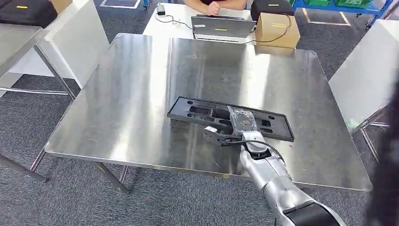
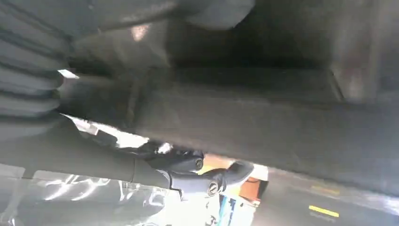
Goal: Take the parts from the cabinet and place them on the table.
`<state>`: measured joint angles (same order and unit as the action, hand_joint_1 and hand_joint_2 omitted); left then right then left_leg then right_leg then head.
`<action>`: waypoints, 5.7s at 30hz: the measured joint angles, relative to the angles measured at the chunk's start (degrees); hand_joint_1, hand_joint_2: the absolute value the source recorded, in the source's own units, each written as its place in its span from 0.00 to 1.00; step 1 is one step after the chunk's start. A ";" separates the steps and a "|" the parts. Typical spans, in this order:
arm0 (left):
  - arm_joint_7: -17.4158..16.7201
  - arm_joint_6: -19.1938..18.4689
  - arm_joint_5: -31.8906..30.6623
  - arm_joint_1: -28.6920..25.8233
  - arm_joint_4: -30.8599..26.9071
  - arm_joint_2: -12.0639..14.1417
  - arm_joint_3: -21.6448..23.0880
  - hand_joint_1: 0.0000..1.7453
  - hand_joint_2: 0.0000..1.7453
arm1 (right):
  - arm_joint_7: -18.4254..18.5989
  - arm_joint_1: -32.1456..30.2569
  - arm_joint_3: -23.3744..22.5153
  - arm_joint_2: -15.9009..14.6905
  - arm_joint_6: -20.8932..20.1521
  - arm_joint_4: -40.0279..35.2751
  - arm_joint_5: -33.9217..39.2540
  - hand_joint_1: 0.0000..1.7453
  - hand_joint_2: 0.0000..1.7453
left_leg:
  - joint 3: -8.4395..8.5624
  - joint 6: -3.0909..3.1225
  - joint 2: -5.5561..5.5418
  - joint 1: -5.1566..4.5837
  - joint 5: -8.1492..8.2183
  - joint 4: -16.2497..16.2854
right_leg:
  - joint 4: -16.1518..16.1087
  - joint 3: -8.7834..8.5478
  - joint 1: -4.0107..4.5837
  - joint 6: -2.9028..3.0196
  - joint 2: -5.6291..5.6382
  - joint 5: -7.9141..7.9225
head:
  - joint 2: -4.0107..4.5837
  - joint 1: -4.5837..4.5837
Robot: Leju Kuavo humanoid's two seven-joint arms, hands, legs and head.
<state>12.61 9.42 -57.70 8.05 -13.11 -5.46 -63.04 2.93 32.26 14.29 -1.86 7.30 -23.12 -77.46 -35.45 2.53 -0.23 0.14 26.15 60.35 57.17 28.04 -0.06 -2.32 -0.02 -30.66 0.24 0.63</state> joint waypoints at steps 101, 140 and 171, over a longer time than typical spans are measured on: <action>-0.22 -1.68 -3.39 -2.73 -1.60 0.74 -2.05 0.00 0.00 | -26.80 -42.18 -54.44 9.29 1.07 -85.29 52.37 0.00 0.00 | -4.47 -2.44 0.07 0.61 9.39 15.40 | -1.85 1.46 -0.89 1.97 -0.35 3.87 | -0.15 -0.48; -0.02 0.37 -0.85 -2.47 -1.29 0.09 -3.85 0.00 0.00 | -24.52 -39.75 -49.63 5.77 2.12 -75.87 58.73 0.00 0.00 | 4.97 -1.49 -0.38 0.44 3.01 -1.25 | 0.37 5.56 -0.78 -1.15 -0.78 6.47 | -0.17 -1.14; 2.27 1.95 1.79 -3.96 -0.59 0.33 -7.61 0.00 0.00 | -24.46 -41.44 -58.47 4.98 -2.69 -73.18 63.37 0.00 0.00 | 5.08 -1.08 0.06 0.67 2.52 -2.72 | -0.74 2.98 -0.49 -0.56 -0.48 4.40 | -0.18 -1.69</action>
<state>14.88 11.37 -55.91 4.09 -13.70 -5.14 -70.64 -21.53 -9.18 -44.17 3.13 4.61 -96.30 -14.10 -30.37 1.45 -0.17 0.81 28.67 57.63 56.43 31.02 -0.55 -2.88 -0.50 -26.25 0.07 -1.05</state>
